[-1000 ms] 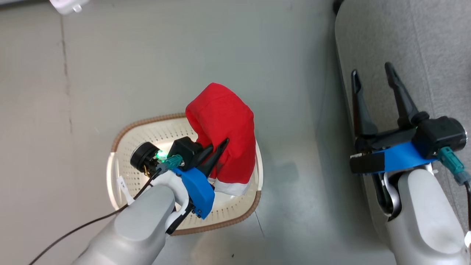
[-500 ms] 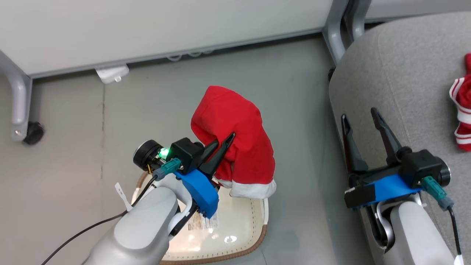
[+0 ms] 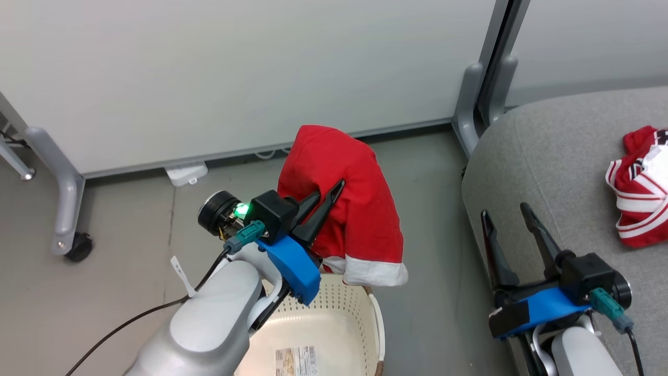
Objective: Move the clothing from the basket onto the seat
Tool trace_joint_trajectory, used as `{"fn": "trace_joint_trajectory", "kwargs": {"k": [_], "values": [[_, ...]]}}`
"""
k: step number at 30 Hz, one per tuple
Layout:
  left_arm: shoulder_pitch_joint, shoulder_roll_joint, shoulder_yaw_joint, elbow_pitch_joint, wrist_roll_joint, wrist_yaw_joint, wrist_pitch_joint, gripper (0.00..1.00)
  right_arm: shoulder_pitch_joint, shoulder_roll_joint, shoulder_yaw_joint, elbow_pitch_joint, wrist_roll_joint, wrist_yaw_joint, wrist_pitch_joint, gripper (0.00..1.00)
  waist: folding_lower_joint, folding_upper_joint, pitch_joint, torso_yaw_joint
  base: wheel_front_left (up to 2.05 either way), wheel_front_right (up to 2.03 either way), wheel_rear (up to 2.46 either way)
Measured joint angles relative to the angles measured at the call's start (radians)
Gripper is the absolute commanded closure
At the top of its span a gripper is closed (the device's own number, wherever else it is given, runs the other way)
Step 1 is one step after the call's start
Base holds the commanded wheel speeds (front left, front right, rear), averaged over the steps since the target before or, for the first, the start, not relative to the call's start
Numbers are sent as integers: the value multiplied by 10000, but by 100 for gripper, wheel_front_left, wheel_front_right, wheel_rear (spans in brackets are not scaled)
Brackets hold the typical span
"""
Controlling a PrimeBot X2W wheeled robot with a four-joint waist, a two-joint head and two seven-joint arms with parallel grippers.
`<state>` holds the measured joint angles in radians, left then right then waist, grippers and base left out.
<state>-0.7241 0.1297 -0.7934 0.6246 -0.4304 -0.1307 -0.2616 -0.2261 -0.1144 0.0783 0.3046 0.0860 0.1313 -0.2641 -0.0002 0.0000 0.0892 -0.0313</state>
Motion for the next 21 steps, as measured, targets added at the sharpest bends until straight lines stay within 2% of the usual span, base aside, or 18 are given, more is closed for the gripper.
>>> {"fn": "trace_joint_trajectory", "kwargs": {"k": [9,21], "values": [[84,-38,-178,2,-19,0,0,100,476,59,151,35,44,0,0,0,0,0,-784,60,0,0,0],[88,-46,-265,82,-117,0,0,100,356,188,1068,-270,88,0,0,0,2,0,-799,28,0,0,0]]}}
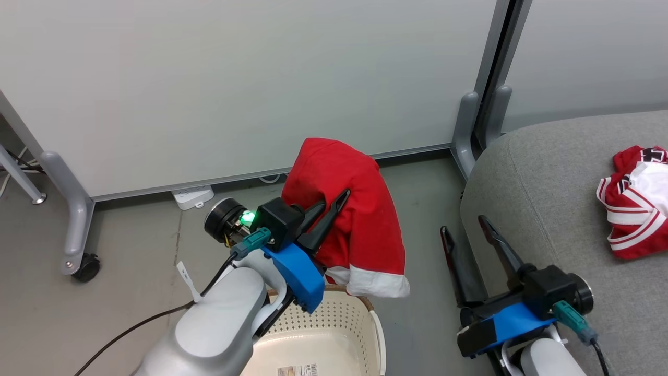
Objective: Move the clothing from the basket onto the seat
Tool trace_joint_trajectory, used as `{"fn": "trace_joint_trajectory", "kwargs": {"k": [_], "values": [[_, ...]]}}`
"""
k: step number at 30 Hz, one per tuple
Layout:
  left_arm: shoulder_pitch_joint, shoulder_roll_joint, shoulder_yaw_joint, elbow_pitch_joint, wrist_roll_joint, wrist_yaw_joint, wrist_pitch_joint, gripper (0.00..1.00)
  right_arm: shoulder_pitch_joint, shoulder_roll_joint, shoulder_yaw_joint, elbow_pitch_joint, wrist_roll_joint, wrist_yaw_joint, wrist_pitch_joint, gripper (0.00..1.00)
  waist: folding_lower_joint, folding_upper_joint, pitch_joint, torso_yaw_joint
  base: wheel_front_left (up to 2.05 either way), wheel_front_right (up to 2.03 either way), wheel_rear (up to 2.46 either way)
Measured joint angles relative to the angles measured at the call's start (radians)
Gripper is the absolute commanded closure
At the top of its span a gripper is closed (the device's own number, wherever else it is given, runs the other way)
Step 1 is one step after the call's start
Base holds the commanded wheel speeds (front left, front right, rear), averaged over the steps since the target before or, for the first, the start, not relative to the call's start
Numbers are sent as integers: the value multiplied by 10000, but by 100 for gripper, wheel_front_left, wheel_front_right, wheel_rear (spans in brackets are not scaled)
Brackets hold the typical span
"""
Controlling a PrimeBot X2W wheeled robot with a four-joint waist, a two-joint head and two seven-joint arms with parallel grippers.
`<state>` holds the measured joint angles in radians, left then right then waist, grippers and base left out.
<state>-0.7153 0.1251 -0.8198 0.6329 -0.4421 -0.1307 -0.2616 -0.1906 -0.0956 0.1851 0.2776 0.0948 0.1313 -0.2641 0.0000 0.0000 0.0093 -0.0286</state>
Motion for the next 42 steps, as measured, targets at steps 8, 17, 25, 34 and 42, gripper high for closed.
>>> {"fn": "trace_joint_trajectory", "kwargs": {"k": [8,17,25,34,42], "values": [[0,-29,-8,31,-10,0,-2,100,-500,109,1430,15,113,0,0,0,0,0,138,-34,0,0,0],[-21,-136,-56,19,21,0,0,100,-1542,265,2652,909,307,0,0,0,0,0,368,24,0,0,0],[-174,-303,-153,-46,31,0,0,100,-2600,368,3193,2489,128,0,2,0,0,0,602,196,0,0,0],[-373,-472,-278,-153,19,0,0,100,-3484,420,3223,3547,-42,0,0,0,0,0,910,318,0,0,0],[-507,-548,-326,-196,-2,0,0,100,-3795,428,3319,3779,389,0,0,100,1,0,1152,378,0,0,0]]}}
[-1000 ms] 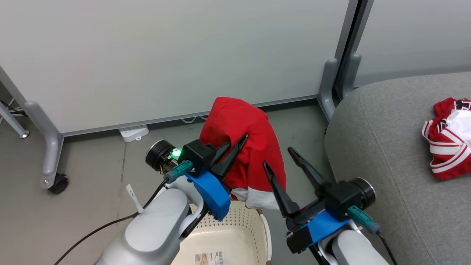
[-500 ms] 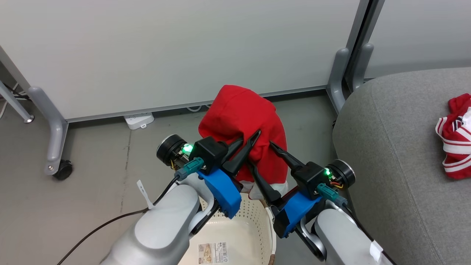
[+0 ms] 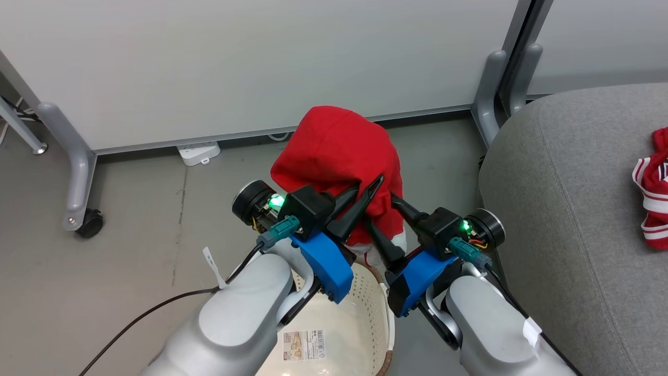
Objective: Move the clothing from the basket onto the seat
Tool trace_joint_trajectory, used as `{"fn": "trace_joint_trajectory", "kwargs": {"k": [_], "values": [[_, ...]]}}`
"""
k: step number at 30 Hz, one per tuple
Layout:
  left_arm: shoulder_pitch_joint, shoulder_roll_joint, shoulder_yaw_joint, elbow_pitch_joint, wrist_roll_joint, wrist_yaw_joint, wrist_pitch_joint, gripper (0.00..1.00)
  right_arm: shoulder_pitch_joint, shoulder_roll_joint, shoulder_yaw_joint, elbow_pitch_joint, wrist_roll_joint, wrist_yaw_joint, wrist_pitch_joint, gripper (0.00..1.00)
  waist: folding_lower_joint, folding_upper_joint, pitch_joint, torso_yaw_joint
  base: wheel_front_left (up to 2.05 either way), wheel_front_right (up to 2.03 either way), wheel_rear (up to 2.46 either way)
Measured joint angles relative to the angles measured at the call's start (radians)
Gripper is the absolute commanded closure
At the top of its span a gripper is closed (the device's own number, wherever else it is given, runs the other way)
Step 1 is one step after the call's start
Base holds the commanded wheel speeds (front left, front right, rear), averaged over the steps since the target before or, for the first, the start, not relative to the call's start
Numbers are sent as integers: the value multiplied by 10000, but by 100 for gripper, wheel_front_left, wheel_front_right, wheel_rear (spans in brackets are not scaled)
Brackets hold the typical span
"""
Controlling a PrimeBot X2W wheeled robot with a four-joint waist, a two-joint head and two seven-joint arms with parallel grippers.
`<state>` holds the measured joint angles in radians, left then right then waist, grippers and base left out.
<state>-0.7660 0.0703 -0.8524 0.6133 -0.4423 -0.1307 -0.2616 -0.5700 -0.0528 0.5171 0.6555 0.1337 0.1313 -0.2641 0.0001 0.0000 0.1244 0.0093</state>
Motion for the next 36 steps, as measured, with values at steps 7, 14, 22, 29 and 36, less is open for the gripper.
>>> {"fn": "trace_joint_trajectory", "kwargs": {"k": [7,14,22,29,36], "values": [[-80,2,-15,6,-40,0,0,100,-163,2,90,59,128,0,0,100,0,0,128,-12,0,0,0],[-128,17,-12,21,-52,0,-2,100,-220,2,86,96,169,0,0,100,0,0,226,-35,0,0,0],[-172,46,-8,23,-54,0,-2,100,-259,2,81,92,184,0,0,100,0,0,312,-55,0,0,0],[-221,56,2,38,-54,0,-2,100,-301,2,48,94,198,0,0,100,0,0,363,-67,0,0,0],[-233,52,140,35,42,0,-4,0,-344,6,-58,90,270,0,2,100,0,0,396,-68,0,0,0]]}}
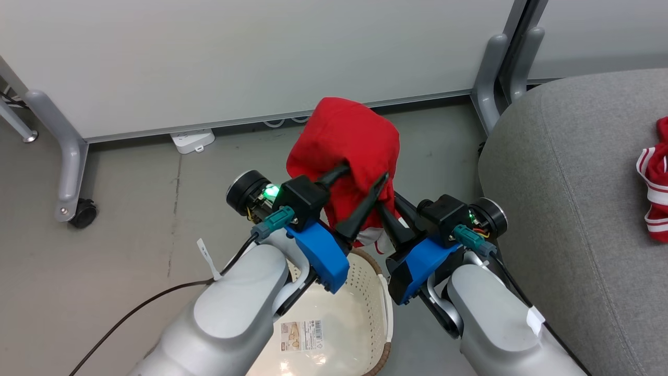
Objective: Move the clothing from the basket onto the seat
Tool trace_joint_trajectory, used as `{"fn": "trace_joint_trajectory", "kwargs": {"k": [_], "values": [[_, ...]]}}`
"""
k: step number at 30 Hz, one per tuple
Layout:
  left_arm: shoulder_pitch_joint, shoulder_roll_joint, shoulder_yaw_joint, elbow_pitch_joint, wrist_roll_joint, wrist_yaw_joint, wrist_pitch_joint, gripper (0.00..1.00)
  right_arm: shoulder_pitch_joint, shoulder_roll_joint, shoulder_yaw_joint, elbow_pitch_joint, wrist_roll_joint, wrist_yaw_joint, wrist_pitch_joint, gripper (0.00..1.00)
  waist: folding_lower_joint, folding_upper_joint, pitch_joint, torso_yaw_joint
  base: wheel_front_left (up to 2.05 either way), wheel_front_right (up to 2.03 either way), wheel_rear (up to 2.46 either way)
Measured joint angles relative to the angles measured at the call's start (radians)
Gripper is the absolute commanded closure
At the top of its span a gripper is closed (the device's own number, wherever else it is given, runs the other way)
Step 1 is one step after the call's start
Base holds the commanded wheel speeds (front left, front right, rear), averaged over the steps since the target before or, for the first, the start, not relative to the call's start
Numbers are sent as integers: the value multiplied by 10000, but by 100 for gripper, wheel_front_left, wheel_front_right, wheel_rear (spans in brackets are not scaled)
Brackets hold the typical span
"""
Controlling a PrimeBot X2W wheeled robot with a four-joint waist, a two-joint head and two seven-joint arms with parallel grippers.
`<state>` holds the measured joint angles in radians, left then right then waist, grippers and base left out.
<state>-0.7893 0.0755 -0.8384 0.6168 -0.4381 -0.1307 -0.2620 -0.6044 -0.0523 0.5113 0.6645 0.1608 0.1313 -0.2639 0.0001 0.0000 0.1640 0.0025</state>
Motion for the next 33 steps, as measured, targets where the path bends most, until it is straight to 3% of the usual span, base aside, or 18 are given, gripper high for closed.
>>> {"fn": "trace_joint_trajectory", "kwargs": {"k": [14,33], "values": [[22,10,311,-71,290,46,-8,0,-23,15,-941,-71,150,0,0,100,0,0,193,-328,0,0,0],[51,151,52,-209,520,33,-8,0,493,15,-3609,-1085,-723,0,0,100,0,0,760,-2406,0,0,0]]}}
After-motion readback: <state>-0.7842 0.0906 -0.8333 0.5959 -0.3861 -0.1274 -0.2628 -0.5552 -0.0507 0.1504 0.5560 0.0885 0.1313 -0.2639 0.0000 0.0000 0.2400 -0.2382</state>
